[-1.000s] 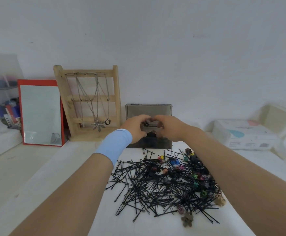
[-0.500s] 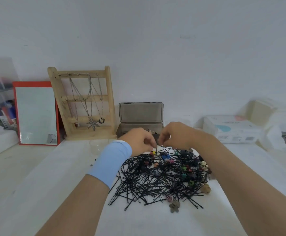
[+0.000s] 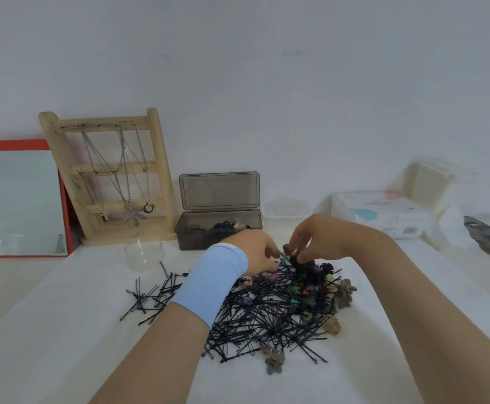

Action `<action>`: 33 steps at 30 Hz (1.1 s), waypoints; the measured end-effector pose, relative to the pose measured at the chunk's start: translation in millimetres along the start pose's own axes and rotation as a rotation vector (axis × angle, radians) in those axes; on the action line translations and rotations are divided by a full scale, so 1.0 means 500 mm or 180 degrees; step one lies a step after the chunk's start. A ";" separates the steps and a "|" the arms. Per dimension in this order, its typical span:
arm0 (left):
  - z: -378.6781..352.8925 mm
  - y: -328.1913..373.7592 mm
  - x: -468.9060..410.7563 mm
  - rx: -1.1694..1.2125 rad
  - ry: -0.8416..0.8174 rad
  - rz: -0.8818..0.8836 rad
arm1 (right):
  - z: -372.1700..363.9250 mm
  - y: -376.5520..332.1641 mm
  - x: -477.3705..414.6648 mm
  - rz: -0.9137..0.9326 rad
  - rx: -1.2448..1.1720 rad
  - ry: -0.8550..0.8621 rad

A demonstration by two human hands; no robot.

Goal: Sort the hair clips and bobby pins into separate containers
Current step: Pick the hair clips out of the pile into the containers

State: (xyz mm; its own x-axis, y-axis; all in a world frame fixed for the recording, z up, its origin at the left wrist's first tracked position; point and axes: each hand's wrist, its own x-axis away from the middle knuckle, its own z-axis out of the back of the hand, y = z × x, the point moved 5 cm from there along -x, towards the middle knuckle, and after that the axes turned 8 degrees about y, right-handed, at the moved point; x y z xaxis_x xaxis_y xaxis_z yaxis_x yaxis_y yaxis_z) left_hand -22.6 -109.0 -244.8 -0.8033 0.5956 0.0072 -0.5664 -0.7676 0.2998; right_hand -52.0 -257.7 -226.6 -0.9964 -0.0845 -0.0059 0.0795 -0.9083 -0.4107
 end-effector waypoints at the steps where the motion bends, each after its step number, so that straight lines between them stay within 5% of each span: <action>1: 0.006 0.008 -0.006 0.0111 0.0058 -0.0008 | -0.002 0.005 0.001 -0.0026 -0.0030 -0.0080; 7: 0.009 0.040 -0.030 0.0587 0.0077 -0.0022 | 0.013 0.019 -0.004 -0.0054 -0.0439 0.0104; 19: -0.008 0.004 -0.029 0.0677 0.0212 -0.0069 | 0.000 0.017 0.008 -0.0068 -0.0578 -0.0363; 23: -0.012 0.001 -0.022 0.0709 0.0020 -0.0029 | -0.001 0.008 0.003 -0.0006 -0.0329 -0.0183; 33: -0.019 -0.018 -0.028 0.1123 0.0331 0.0069 | -0.004 0.013 -0.007 -0.0319 -0.1112 0.0216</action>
State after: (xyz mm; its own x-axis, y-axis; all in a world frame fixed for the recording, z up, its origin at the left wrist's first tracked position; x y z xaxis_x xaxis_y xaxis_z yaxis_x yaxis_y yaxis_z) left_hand -7.7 -112.5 -256.6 -0.8391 0.5389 -0.0744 -0.4653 -0.6401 0.6114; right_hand -47.9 -262.3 -231.1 -0.9993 0.0359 -0.0056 -0.0218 -0.7151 -0.6987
